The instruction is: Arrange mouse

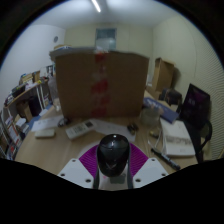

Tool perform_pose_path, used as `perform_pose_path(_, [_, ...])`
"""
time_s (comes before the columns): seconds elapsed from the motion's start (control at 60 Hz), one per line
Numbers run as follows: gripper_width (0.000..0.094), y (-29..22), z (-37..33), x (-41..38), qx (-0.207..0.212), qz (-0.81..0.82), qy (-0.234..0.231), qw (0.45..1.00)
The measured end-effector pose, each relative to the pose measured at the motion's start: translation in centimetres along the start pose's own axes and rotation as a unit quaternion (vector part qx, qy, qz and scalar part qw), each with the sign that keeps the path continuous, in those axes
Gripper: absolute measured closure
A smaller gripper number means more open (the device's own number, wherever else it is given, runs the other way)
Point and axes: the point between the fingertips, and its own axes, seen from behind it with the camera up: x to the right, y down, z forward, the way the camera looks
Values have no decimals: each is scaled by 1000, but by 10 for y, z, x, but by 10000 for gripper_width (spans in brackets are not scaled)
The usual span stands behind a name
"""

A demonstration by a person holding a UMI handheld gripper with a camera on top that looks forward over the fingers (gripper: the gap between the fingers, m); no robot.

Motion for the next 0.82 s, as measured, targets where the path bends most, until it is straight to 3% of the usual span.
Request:
perform_pose_path(0.167, [538,73,33,17,-71,-2,-21,997])
perform_pose_path(0.183, [548,67,35,16,-53,1,-23,998])
perform_pose_path(0.25, [523,70,37,14,-58,11,-25,998])
perform_pose_path(0.383, [352,70,32,13,-70,17,-31,997])
perform_pose_path(0.483, [46,77,19,8,-90,26,-43,995])
perform_pose_path(0.533, [96,75,0,6,-93,33,-45,994])
perform_pose_path(0.817, [102,58,-153,6,-66,89,-17,994])
